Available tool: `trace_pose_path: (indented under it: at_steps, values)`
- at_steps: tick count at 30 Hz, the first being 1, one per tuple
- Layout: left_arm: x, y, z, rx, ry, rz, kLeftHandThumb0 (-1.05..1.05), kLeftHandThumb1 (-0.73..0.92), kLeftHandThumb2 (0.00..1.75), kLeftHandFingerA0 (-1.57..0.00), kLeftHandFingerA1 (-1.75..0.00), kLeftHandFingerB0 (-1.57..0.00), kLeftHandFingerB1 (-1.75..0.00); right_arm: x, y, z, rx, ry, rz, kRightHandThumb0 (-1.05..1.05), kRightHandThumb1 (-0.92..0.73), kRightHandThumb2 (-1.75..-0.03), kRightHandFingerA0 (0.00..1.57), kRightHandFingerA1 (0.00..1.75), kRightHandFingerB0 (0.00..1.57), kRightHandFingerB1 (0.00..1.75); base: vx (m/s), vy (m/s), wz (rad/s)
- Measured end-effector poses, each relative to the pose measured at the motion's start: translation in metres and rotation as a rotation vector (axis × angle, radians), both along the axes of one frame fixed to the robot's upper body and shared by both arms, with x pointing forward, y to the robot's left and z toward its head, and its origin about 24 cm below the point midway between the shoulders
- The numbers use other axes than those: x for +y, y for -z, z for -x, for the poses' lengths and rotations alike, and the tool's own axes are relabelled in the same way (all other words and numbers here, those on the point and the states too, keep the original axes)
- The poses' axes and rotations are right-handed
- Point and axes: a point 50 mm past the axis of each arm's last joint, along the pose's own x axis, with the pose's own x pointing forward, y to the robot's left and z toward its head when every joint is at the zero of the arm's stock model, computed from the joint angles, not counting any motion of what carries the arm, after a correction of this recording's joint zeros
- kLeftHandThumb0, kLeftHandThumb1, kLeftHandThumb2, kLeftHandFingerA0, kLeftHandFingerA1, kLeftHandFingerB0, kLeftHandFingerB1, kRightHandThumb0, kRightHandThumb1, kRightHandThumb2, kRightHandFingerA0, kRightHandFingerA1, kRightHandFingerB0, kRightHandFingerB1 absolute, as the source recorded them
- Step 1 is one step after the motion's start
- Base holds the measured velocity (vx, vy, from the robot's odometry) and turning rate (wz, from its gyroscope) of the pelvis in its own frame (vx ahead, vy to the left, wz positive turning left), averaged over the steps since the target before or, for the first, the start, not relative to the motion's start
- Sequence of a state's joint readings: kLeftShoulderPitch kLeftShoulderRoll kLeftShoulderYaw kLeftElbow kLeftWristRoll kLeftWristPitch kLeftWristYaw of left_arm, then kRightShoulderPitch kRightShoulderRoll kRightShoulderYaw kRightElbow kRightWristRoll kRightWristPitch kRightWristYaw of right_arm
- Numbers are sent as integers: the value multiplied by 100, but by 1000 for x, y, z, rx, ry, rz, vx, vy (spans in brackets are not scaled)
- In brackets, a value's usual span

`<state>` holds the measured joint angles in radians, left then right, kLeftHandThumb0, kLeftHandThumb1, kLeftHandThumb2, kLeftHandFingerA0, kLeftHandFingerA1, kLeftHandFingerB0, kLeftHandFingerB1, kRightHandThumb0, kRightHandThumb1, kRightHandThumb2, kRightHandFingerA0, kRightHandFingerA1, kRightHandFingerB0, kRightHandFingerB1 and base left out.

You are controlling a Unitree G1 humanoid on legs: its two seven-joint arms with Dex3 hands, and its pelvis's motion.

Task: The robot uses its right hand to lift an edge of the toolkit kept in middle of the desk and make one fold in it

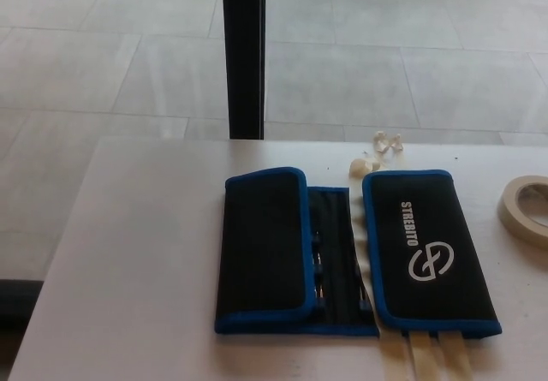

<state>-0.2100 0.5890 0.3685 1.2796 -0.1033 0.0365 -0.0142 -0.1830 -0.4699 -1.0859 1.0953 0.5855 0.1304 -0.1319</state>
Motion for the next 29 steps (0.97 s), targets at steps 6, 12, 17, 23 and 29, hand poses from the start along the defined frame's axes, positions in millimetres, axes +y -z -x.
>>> trace_pose_path:
  at_steps: [6, 12, 17, 23, 29]
  values:
    - [1, -2, -2, -4, -3, -1, -72, 88, 66, -55, -70, -49, -61, 2, 1, -2, -4, -14, 5, -76, -80, -63, 70, 113, 24, 88, 0, 0, 0]
    - [1, -1, 0, 9, 1, -5, -72, 86, 66, -56, -70, -51, -65, 3, 3, 0, 5, -6, 11, -75, -83, -64, 61, 110, 16, 87, 0, 0, 0]
    - [1, -1, 0, 8, 0, -5, -72, 87, 65, -56, -72, -51, -66, 4, 2, -4, 5, -20, 16, -75, -82, -63, 69, 109, 24, 89, 0, 0, 0]
    - [4, -3, 2, -4, -20, -2, -74, 88, 66, -59, -72, -55, -65, 10, 5, -14, 3, -46, 8, -76, -80, -63, 72, 112, 24, 87, 0, 0, 0]
    - [4, -3, 3, -3, -25, -1, -73, 88, 66, -55, -66, -46, -55, 12, 5, -15, 8, -51, 9, -75, -82, -63, 57, 111, 25, 94, 0, 0, 0]
